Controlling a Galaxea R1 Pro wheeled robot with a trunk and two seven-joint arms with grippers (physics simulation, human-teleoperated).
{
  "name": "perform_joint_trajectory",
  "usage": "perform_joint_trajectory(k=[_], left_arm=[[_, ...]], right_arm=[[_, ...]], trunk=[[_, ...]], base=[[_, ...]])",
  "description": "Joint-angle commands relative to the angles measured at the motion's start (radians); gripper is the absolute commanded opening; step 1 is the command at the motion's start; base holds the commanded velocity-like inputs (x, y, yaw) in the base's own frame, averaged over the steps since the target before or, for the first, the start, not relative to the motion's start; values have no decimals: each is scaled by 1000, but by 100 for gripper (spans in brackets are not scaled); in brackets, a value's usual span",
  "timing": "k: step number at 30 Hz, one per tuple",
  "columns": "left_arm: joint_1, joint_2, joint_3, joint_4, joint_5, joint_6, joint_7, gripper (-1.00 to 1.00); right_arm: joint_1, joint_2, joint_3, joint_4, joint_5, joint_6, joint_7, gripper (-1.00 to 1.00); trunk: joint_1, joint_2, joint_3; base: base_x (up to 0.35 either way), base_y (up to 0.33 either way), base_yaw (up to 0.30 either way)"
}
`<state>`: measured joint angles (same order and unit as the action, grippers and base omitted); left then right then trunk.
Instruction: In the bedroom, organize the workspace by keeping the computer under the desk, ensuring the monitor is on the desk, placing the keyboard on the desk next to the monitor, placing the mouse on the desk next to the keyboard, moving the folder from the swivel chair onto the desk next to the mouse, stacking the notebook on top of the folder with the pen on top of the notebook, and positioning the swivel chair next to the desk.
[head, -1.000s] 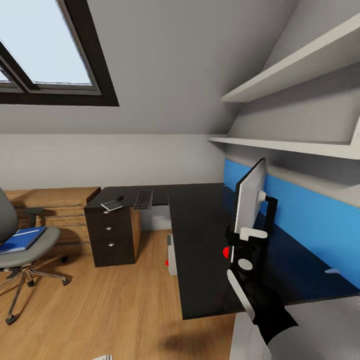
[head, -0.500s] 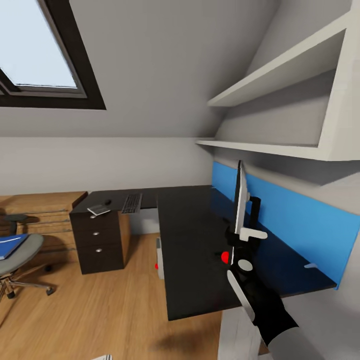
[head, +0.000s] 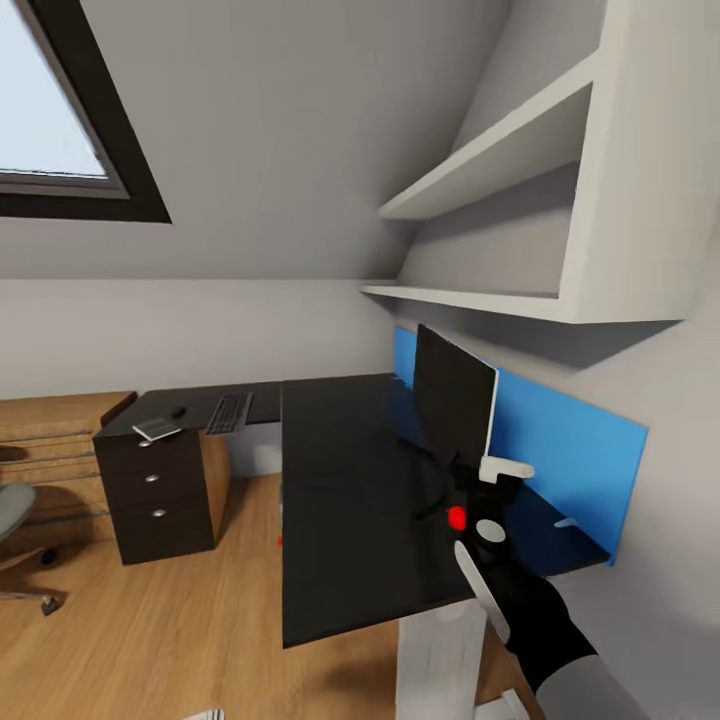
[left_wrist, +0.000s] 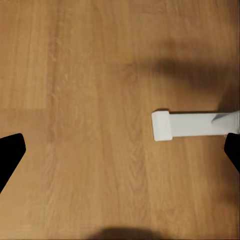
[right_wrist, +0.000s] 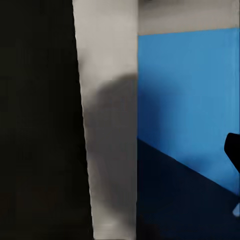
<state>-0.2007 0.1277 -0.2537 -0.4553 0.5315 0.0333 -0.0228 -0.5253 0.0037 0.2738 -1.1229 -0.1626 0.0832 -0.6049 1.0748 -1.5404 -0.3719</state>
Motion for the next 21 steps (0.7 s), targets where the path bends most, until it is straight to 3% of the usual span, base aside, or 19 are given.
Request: perform_joint_trajectory(k=[1,21], left_arm=[[0,1,-4,-2,8,4,0,100],[0,1,-4,-2,8,4,0,100]], right_arm=[[0,-1,2,-1,-5,7,-7,100],[4,1,2,2,-3,7,-2,100]], trunk=[[0,-1,0],[0,-1,1]], base=[[0,-255,-107],[0,-140,-11]])
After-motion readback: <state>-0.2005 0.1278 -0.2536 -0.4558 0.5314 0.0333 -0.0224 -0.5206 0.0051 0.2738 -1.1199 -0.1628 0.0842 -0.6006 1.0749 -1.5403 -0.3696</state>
